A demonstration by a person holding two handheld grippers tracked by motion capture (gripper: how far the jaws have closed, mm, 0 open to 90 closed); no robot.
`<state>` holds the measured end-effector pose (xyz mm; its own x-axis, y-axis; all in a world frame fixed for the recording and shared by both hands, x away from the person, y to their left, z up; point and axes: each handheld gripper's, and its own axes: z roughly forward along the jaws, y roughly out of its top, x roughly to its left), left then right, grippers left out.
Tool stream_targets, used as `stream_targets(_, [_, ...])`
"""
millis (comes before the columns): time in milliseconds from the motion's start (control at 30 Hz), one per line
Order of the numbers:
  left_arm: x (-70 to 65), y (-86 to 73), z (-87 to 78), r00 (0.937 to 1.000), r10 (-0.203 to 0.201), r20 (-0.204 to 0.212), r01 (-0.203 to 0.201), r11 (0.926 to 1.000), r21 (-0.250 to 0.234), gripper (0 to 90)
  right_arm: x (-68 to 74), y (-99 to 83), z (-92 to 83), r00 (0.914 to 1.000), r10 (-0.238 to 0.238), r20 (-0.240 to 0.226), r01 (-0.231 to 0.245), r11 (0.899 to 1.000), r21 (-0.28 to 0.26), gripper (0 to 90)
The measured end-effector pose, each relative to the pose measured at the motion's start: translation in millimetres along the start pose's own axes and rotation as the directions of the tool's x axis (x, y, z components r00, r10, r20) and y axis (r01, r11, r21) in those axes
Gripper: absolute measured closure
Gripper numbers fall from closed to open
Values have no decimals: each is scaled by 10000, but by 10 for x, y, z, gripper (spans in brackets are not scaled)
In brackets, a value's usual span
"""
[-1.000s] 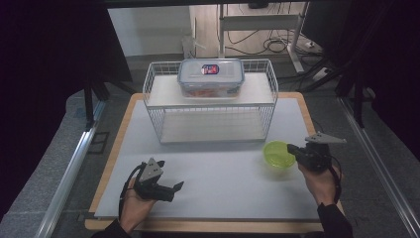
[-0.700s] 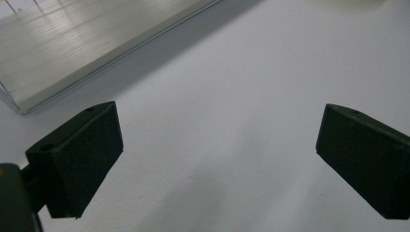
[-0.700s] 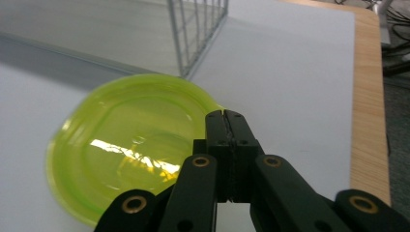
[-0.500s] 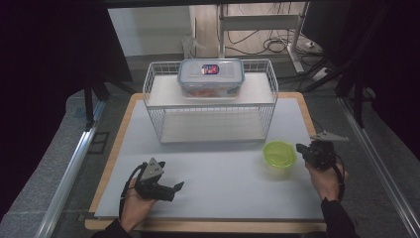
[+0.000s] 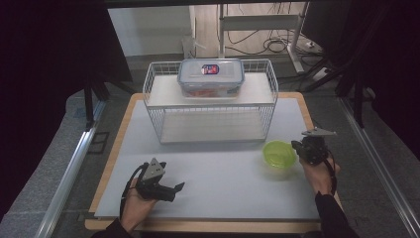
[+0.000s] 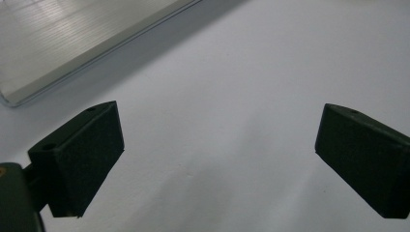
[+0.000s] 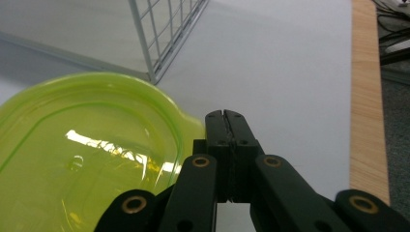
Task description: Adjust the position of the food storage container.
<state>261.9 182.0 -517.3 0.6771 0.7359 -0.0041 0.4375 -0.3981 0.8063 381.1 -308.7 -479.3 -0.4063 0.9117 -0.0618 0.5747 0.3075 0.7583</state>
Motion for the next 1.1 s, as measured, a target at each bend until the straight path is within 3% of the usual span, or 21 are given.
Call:
stream_targets(633, [-7, -2, 14, 10000, 58, 51, -58, 9999, 106, 35, 173, -14, -3, 9979, 71, -640, -59, 9998, 198, 900])
stream_targets(1100, [-16, 3, 20, 9999, 79, 78, -80, 9999, 97, 36, 489, -24, -24, 9913, -202, -1302, 241, 9993, 285, 900])
